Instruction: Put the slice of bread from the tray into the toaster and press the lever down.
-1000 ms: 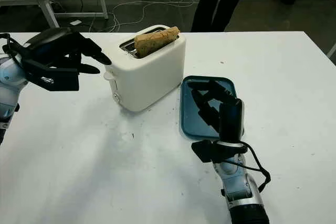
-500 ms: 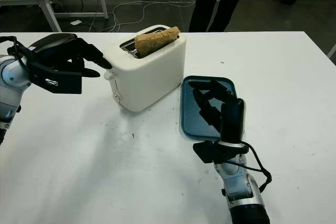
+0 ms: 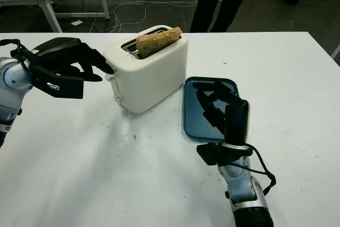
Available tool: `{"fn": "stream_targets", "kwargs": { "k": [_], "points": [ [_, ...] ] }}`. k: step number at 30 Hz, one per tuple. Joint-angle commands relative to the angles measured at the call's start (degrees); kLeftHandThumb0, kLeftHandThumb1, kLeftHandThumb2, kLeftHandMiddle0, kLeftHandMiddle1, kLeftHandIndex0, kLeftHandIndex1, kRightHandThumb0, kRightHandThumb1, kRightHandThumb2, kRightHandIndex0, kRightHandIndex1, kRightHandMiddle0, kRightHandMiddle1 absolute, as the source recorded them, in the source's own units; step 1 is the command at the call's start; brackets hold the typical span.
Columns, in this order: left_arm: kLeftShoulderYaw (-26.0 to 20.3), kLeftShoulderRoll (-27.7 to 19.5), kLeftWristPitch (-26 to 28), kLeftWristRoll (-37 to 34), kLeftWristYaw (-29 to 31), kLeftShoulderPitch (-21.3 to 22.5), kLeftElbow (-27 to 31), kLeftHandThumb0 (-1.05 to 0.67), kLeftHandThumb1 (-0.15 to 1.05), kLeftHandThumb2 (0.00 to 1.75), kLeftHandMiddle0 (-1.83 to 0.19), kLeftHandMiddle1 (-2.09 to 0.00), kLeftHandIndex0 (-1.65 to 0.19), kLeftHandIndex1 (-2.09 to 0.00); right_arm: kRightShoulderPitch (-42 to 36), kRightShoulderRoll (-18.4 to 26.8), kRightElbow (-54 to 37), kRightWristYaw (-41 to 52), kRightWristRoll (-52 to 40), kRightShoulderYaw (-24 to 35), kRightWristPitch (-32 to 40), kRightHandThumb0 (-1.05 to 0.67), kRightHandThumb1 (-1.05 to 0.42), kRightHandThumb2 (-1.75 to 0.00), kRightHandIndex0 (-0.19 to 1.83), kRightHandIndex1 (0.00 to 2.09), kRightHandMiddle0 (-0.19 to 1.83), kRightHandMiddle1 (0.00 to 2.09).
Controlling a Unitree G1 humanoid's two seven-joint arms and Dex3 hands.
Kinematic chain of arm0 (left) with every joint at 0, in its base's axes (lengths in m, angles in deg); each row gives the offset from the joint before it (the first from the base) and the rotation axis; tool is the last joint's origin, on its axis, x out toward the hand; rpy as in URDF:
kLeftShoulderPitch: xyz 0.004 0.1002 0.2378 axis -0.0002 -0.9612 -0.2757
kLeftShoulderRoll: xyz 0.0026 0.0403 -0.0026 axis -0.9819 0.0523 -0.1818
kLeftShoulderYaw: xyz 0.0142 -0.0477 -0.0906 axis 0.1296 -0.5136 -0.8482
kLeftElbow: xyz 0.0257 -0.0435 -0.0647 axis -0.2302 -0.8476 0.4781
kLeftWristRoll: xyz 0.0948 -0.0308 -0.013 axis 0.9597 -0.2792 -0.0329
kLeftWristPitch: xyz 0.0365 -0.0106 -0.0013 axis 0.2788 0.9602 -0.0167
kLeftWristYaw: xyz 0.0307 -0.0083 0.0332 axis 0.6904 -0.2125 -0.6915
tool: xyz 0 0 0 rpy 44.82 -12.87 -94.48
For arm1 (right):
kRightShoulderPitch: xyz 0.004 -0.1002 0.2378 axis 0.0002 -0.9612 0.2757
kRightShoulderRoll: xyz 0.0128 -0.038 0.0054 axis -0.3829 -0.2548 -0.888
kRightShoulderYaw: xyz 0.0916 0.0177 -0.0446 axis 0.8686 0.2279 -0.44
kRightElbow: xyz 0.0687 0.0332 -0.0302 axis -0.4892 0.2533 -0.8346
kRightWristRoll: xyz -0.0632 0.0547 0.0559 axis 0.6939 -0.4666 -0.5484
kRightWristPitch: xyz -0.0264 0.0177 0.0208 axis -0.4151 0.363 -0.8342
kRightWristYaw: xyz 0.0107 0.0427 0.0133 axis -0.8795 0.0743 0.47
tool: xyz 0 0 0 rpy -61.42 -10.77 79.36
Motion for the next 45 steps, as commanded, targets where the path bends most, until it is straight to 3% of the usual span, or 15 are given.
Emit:
{"fn": "stream_targets", "kwargs": {
  "k": [1,23,38,40,42,43,44,45],
  "points": [
    [0.84,-0.56,1.38,1.09,0.79,-0.67,0.00,-0.20,0.89,0.37,-0.73,-0.58,-0.97,-0.01,0.25,-0.19,0.62,-0.36,-0.56,0.15,-1.74,-0.34,-0.92,-0.25,0.90,1.35,0.99,0.61],
    [2.31,0.17,2.26,3.45,-1.09,-0.84,-0.71,-0.18,0.90,0.36,-0.81,-0.52,-0.89,-0.01,0.38,0.04,1.65,-0.32,-0.51,0.42,-2.96,-0.35,-0.92,-0.24,0.90,1.34,0.97,0.65],
    [3.26,1.30,2.33,4.31,-2.18,-1.45,-0.88,-0.17,0.92,0.34,-0.81,-0.50,-0.90,-0.01,0.40,0.08,2.10,-0.57,-0.52,0.72,-4.10,-0.34,-0.92,-0.24,0.88,1.47,0.94,0.74],
    [5.84,2.54,4.05,8.37,-3.82,-3.05,0.37,-0.17,0.92,0.33,-0.79,-0.48,-0.86,0.00,0.04,0.16,1.58,-0.44,-0.47,0.94,-3.77,-0.34,-0.92,-0.24,0.86,1.52,0.93,0.78],
    [10.69,5.16,8.22,16.71,-7.18,-5.37,1.54,-0.20,0.92,0.25,-0.86,-1.01,-0.82,0.00,-0.29,0.31,1.22,-0.05,-0.91,1.24,-3.74,-0.35,-0.92,-0.24,0.84,1.57,0.91,0.83],
    [14.93,8.43,11.72,21.99,-8.40,-6.86,0.62,-0.21,0.92,0.21,-0.91,-1.14,-0.83,-0.01,-0.41,0.53,1.18,0.02,-0.98,1.46,-3.84,-0.35,-0.92,-0.24,0.84,1.58,0.90,0.85],
    [19.13,13.06,15.83,26.10,-9.47,-8.26,-1.99,-0.23,0.92,0.25,-0.90,-1.14,-0.98,-0.08,-0.48,0.76,1.23,0.03,-1.00,1.68,-3.98,-0.36,-0.92,-0.24,0.82,1.61,0.88,0.90],
    [22.21,17.15,19.23,28.71,-10.39,-9.24,-4.68,-0.25,0.92,0.27,-0.90,-0.99,-1.04,-0.09,-0.49,0.98,1.32,0.10,-1.10,1.90,-4.10,-0.36,-0.92,-0.25,0.81,1.63,0.86,0.96]
  ]
}}
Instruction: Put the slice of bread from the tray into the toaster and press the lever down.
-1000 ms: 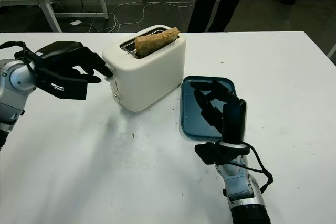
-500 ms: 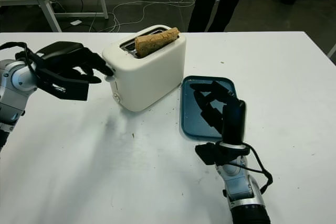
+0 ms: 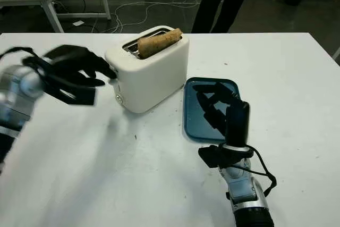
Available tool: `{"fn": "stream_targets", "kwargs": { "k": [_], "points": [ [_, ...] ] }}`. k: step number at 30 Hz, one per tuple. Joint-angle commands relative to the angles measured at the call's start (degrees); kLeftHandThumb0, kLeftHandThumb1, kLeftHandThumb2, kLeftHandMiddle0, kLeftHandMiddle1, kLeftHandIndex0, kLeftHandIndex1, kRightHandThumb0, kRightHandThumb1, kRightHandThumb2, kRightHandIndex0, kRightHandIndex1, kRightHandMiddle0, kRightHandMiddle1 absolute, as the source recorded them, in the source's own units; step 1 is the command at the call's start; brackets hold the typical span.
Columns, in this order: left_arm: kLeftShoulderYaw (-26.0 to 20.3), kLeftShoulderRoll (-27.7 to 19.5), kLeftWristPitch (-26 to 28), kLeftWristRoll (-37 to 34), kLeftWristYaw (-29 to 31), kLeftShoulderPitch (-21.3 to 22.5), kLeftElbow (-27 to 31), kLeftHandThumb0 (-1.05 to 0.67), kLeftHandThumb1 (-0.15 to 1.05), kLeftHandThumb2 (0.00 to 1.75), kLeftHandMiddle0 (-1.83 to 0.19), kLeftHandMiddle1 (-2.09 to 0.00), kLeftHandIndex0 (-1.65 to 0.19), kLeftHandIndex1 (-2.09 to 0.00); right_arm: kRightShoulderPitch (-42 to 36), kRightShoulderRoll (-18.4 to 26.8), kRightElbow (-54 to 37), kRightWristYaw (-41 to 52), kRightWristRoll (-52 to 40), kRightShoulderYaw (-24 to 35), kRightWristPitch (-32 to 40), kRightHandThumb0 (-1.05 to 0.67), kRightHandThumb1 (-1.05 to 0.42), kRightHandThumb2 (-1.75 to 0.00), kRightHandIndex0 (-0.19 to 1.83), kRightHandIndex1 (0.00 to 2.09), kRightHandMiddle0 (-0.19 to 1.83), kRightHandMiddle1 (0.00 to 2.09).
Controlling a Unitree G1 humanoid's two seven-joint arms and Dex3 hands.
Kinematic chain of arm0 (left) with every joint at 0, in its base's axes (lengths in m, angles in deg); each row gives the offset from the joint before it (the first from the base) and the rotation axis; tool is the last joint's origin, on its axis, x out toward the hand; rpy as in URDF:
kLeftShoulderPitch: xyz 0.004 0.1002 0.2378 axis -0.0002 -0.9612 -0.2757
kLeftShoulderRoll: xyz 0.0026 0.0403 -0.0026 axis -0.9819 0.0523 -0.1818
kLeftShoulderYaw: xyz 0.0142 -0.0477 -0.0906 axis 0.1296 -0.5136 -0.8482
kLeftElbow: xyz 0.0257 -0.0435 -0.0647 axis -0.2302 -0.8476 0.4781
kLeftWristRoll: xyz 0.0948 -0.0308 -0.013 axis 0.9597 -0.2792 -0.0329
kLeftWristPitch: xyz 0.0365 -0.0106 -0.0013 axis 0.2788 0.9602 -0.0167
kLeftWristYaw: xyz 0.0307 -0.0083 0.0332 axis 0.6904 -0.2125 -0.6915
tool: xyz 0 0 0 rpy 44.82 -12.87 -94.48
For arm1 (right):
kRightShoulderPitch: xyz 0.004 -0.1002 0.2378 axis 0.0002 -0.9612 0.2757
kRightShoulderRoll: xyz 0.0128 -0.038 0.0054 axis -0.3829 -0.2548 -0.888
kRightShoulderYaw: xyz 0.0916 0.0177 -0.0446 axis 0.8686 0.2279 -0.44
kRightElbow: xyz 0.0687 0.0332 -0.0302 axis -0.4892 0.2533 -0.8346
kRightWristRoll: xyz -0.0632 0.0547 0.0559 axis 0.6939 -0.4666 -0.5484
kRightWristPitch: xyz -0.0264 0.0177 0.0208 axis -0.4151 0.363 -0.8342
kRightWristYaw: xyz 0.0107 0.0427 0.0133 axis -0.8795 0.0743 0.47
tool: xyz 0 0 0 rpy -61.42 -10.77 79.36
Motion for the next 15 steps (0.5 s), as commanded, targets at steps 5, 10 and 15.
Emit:
{"fn": "stream_targets", "kwargs": {
  "k": [5,10,15],
  "points": [
    [12.05,27.29,10.21,0.96,-4.58,-7.24,-28.22,-0.27,0.92,0.36,-0.80,-0.43,-0.90,0.00,-0.38,1.50,-0.80,1.18,-1.77,1.47,-0.60,-0.39,-0.92,-0.25,0.80,1.63,0.81,1.03],
    [12.51,28.32,10.81,1.46,-1.65,-5.59,-31.92,-0.28,0.92,0.37,-0.79,-0.38,-0.87,0.00,0.08,2.17,-1.09,2.02,-2.25,2.08,-0.20,-0.41,-0.92,-0.25,0.82,1.61,0.84,0.95],
    [12.17,28.26,11.89,1.81,1.08,-4.08,-32.94,-0.33,0.92,0.37,-0.78,-0.34,-0.84,-0.01,0.13,1.65,-0.24,2.36,-2.36,2.04,-0.69,-0.40,-0.92,-0.24,0.83,1.58,0.87,0.87]
  ]
}}
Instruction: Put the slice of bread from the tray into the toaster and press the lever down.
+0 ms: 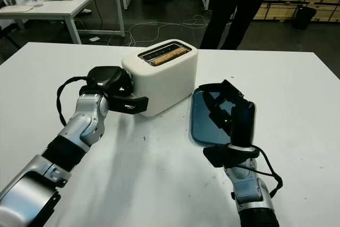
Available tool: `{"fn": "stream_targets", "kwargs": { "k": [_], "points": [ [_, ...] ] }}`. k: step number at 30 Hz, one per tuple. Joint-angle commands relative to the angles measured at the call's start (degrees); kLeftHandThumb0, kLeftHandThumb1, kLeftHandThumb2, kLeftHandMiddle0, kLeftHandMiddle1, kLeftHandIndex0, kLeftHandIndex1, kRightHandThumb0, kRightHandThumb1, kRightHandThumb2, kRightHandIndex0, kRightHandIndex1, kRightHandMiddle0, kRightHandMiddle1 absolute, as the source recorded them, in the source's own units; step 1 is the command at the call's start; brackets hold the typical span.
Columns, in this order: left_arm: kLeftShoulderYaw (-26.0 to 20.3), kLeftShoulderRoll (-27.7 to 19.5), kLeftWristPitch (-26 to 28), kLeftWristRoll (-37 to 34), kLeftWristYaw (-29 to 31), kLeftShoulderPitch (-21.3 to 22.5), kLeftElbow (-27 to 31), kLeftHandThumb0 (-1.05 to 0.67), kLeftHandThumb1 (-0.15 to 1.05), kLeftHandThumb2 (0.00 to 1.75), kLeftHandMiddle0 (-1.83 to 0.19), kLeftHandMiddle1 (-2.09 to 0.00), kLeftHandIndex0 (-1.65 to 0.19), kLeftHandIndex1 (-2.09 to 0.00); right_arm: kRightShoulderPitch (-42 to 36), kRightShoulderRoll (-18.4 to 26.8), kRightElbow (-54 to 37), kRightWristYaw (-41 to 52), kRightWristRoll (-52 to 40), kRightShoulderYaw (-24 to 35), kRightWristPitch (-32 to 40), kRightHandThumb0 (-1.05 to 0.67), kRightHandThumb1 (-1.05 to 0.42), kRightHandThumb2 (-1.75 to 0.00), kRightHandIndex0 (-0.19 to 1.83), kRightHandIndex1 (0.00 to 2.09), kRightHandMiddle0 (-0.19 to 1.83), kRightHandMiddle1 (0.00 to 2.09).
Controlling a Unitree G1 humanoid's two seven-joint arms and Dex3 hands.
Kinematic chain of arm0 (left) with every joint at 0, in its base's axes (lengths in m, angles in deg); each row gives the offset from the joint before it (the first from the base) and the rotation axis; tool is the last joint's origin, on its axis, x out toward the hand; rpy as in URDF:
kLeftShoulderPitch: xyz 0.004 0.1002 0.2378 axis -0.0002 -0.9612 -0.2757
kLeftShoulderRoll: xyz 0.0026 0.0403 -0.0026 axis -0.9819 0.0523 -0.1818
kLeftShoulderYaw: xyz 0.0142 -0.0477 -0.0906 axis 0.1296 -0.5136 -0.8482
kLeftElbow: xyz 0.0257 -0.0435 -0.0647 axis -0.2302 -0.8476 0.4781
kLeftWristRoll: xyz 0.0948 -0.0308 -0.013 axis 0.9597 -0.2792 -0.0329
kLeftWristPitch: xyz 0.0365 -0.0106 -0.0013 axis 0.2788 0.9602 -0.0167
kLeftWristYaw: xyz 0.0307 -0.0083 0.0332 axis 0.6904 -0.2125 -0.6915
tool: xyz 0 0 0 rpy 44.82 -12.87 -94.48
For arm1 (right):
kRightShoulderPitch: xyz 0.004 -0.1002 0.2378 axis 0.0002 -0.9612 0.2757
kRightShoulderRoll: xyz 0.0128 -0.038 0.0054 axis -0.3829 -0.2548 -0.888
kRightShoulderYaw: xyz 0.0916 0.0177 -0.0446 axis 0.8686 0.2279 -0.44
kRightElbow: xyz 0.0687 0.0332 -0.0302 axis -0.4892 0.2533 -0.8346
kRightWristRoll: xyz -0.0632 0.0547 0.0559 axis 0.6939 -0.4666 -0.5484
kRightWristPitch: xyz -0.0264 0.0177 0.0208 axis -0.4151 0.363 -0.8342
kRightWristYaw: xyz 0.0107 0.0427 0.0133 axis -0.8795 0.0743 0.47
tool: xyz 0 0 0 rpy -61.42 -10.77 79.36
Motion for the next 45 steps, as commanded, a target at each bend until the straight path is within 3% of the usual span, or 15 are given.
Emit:
{"fn": "stream_targets", "kwargs": {
  "k": [1,5,9,12,13,14,18,20,23,30,36,39,40,43,45],
  "points": [
    [10.24,11.53,-2.76,-4.67,11.56,-9.39,-14.49,-0.33,0.92,0.38,-0.78,-0.33,-0.84,0.00,0.12,0.47,-0.36,0.78,-2.06,0.66,-0.59,-0.41,-0.92,-0.24,0.82,1.58,0.87,0.86],
    [9.91,9.90,-3.12,-5.60,11.88,-10.50,-10.37,-0.30,0.92,0.35,-0.84,-0.35,-0.88,-0.02,-0.15,0.17,-1.11,0.67,-1.71,0.66,-0.44,-0.41,-0.92,-0.25,0.83,1.58,0.89,0.87],
    [9.55,6.94,-3.04,-6.73,13.12,-12.61,-1.57,-0.25,0.92,0.36,-0.89,-0.39,-0.92,-0.04,-0.29,0.08,-1.10,0.85,-2.02,0.64,-0.49,-0.42,-0.92,-0.25,0.84,1.54,0.88,0.85],
    [7.93,3.64,-1.95,-8.15,13.32,-15.83,10.48,-0.24,0.92,0.34,-0.93,-0.52,-0.98,-0.07,-0.34,0.00,-1.15,0.80,-1.77,0.51,-0.78,-0.42,-0.92,-0.25,0.85,1.55,0.90,0.85],
    [6.29,2.23,-2.26,-9.94,13.17,-17.44,15.82,-0.21,0.92,0.33,-0.82,-0.87,-1.01,-0.10,-0.38,-0.05,-1.21,0.78,-1.68,0.45,-0.81,-0.42,-0.92,-0.25,0.84,1.55,0.90,0.86],
    [4.34,0.84,-3.26,-12.01,12.43,-19.19,20.83,-0.21,0.92,0.34,-0.72,-0.99,-0.96,-0.08,-0.36,-0.03,-1.12,0.66,-1.50,0.38,-1.05,-0.42,-0.92,-0.25,0.84,1.56,0.90,0.86],
    [-1.86,-2.47,-5.71,-16.70,6.71,-24.27,34.84,-0.23,0.92,0.43,-0.64,-0.81,-0.86,-0.03,-0.10,0.01,-0.13,0.12,-1.23,0.19,-2.49,-0.40,-0.92,-0.24,0.83,1.57,0.88,0.91],
    [-4.99,-2.35,-8.94,-18.44,-0.68,-26.84,38.95,-0.21,0.89,0.47,-0.80,-1.47,-0.84,-0.01,-0.07,-0.04,0.01,-0.16,-0.76,0.16,-2.55,-0.40,-0.92,-0.24,0.82,1.59,0.86,0.97],
    [-7.24,-1.09,-13.53,-19.67,-10.42,-29.08,40.00,-0.19,0.84,0.55,-0.86,-1.72,-0.84,-0.01,-0.03,-0.09,0.03,-0.21,-0.40,0.09,-2.45,-0.40,-0.92,-0.25,0.82,1.60,0.84,0.99],
    [-11.01,3.70,-25.29,-23.00,-26.76,-30.06,32.80,-0.24,0.92,0.56,-0.77,-1.75,-0.79,0.00,0.29,-0.18,0.97,-0.45,-0.41,0.02,-3.43,-0.39,-0.92,-0.24,0.82,1.62,0.83,1.03],
    [-17.85,8.91,-32.55,-33.42,-30.51,-29.92,30.68,-0.37,0.92,0.58,-0.74,-1.75,-0.91,-0.06,0.77,-0.95,0.91,1.04,-2.69,0.25,-1.44,-0.36,-0.92,-0.24,0.81,1.60,0.81,1.02],
    [-20.95,9.66,-33.76,-36.81,-30.55,-29.22,31.38,-0.40,0.92,0.57,-0.64,-1.75,-0.96,-0.12,1.58,-1.51,0.30,2.11,-4.38,0.96,2.18,-0.40,-0.92,-0.27,0.81,1.49,0.84,0.86],
    [-21.92,9.79,-34.45,-37.86,-30.55,-28.97,31.51,-0.39,0.92,0.56,-0.61,-1.75,-0.94,-0.18,2.03,-1.41,0.44,2.34,-4.81,1.21,2.78,-0.41,-0.92,-0.28,0.81,1.49,0.85,0.83],
    [-24.30,10.69,-35.38,-41.19,-30.07,-28.73,32.60,-0.39,0.92,0.50,-0.49,-1.74,-0.55,-0.97,3.26,-1.59,1.10,3.65,-7.87,1.95,3.84,-0.42,-0.92,-0.31,0.77,1.54,0.83,0.81],
    [-25.38,11.53,-35.54,-42.49,-30.32,-28.92,33.68,-0.39,0.92,0.47,-0.47,-1.74,-0.46,-1.15,4.19,-1.87,1.79,4.40,-9.90,2.62,4.49,-0.42,-0.92,-0.30,0.75,1.62,0.82,0.82]
  ]
}}
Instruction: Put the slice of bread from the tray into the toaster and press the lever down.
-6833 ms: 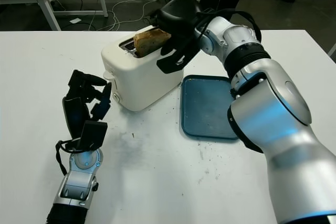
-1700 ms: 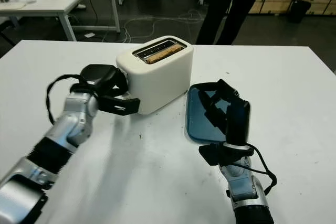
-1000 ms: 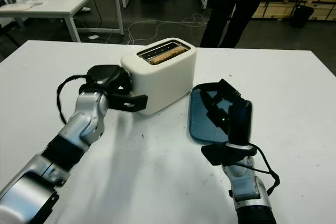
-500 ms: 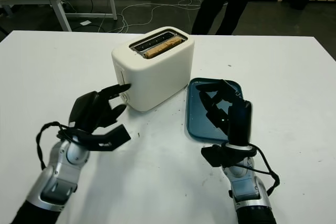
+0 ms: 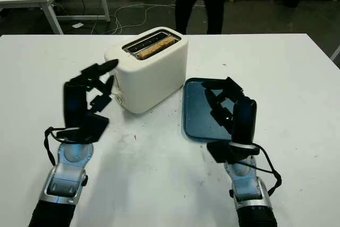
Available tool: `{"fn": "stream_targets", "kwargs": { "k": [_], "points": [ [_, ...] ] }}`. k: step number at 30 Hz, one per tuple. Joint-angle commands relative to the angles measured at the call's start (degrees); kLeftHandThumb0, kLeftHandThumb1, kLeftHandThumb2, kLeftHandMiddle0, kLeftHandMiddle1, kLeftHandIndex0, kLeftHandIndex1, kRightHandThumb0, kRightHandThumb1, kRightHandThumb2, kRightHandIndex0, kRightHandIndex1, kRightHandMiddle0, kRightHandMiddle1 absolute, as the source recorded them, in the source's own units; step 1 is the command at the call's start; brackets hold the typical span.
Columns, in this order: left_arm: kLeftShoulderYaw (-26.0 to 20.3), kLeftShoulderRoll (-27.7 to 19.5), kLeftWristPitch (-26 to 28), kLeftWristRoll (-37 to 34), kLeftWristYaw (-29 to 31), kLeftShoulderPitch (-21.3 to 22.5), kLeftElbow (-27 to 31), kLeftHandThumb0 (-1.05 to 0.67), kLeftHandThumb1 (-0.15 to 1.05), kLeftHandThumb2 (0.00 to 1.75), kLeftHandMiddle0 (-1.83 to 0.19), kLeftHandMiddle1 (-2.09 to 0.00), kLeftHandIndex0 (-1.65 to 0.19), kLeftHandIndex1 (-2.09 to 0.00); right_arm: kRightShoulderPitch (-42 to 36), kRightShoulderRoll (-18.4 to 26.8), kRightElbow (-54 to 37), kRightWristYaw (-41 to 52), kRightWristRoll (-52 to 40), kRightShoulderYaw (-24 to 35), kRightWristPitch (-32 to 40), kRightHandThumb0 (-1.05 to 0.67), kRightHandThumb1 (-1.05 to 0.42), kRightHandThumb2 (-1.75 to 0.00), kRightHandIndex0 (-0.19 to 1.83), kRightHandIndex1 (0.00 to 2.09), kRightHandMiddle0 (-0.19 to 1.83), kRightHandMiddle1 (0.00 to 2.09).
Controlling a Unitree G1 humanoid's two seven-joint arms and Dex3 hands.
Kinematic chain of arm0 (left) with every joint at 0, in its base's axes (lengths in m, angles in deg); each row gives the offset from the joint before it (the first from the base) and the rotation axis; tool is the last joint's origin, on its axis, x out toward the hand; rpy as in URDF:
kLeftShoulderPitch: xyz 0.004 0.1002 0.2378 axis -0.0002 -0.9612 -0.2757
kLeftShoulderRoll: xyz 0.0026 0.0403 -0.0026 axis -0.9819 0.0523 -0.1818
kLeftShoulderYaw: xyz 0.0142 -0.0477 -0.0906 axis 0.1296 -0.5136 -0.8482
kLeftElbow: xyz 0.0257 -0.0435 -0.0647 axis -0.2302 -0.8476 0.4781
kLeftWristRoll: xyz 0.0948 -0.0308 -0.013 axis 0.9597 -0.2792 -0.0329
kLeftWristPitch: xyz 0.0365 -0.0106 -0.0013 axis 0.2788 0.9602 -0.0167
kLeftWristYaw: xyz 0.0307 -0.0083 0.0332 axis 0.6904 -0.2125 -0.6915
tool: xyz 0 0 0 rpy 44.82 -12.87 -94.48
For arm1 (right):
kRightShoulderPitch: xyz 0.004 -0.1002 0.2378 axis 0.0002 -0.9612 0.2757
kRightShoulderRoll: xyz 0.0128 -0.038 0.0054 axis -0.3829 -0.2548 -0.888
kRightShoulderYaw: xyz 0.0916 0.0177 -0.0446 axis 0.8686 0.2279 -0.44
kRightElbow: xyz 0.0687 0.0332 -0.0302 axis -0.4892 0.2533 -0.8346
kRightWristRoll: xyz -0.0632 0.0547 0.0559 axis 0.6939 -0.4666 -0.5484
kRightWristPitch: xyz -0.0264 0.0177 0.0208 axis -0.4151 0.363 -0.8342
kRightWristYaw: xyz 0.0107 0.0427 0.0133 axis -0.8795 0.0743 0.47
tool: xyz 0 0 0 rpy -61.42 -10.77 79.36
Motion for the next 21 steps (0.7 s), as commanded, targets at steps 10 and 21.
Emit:
{"fn": "stream_targets", "kwargs": {
  "k": [10,21],
  "points": [
    [-2.22,5.30,-2.25,-1.67,-1.85,-3.57,2.72,-0.39,0.92,0.40,-0.56,-1.75,-0.40,-1.54,4.44,-2.60,1.80,3.45,-9.00,2.90,8.41,-0.48,-0.92,-0.25,0.77,1.41,0.91,0.57],
    [-1.71,6.04,-2.03,-0.44,-2.61,-5.46,-0.46,-0.39,0.92,0.36,-0.63,-1.75,-0.38,-1.69,4.53,-3.00,3.65,3.67,-8.39,2.35,7.67,-0.52,-0.92,-0.23,0.87,1.15,1.08,0.27]
  ]
}}
